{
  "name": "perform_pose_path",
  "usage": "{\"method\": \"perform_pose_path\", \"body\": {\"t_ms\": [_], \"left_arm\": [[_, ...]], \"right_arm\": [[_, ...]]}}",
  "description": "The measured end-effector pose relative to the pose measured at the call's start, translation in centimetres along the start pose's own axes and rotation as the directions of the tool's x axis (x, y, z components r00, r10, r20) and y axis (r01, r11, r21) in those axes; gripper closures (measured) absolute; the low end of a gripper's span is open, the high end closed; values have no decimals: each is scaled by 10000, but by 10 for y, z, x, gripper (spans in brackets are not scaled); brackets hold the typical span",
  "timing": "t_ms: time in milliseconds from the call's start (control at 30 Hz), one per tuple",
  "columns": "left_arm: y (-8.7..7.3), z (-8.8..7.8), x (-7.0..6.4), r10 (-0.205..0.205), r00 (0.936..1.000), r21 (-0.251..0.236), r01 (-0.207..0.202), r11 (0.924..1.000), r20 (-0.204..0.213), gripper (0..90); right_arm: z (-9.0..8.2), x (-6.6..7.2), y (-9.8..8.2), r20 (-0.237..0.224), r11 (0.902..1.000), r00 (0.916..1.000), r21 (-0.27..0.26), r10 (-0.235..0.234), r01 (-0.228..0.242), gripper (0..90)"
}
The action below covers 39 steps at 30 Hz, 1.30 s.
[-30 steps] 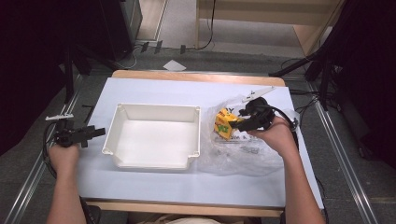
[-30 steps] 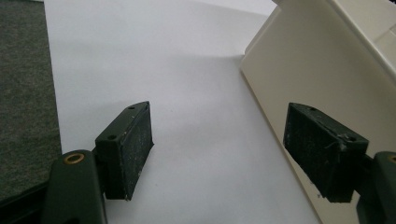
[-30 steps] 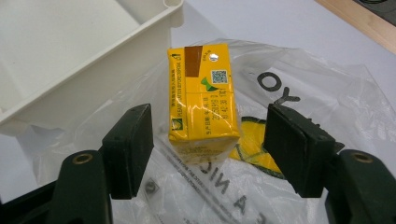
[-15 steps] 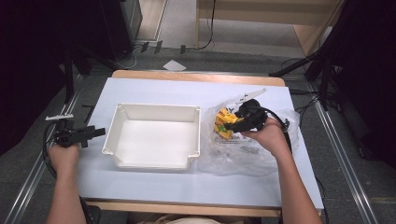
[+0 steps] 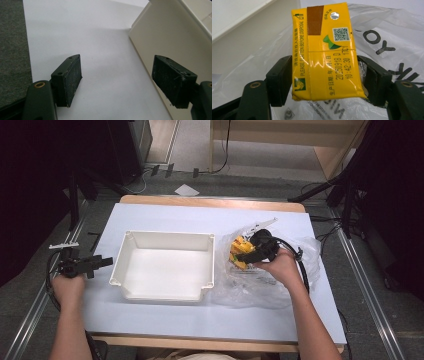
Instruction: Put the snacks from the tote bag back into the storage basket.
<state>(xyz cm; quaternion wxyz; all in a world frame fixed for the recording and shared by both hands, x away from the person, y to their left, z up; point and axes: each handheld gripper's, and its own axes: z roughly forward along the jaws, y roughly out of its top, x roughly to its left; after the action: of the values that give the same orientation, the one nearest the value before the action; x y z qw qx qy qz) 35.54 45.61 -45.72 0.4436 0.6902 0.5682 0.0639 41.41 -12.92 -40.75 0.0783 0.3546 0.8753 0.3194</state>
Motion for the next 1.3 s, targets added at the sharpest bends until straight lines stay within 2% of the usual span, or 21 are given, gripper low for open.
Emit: {"method": "perform_pose_path", "body": {"t_ms": [367, 400, 533, 700, 767, 900, 1300], "left_arm": [[0, 0, 0, -9, 10000, 19, 9, 10000, -29, 251], [0, 0, 0, -9, 10000, 18, 9, 10000, -31, 251], [0, 0, 0, 26, 10000, 45, -25, 10000, -55, 251], [0, 0, 0, 9, 10000, 55, -9, 10000, -61, 251], [-1, 0, 0, -3, 10000, 48, 3, 10000, -57, 251], [-1, 0, 0, -5, 10000, 47, 5, 10000, -55, 251], [-1, 0, 1, -23, 10000, 25, 23, 10000, -31, 251]], "right_arm": [[7, 1, 2, 50, 9999, 10000, -127, 4, -4, 366], [8, 0, 3, 14, 9998, 9999, -120, -137, 137, 367], [10, 0, 6, 135, 9997, 9997, 157, -203, 201, 389], [14, 1, 8, 179, 9995, 9996, 240, -233, 229, 412], [16, 2, 8, 182, 9991, 9994, 317, -294, 288, 457], [16, 1, 8, 51, 9993, 9997, 265, -249, 248, 473], [16, 2, 9, 169, 9991, 9994, 314, -285, 280, 496]]}}
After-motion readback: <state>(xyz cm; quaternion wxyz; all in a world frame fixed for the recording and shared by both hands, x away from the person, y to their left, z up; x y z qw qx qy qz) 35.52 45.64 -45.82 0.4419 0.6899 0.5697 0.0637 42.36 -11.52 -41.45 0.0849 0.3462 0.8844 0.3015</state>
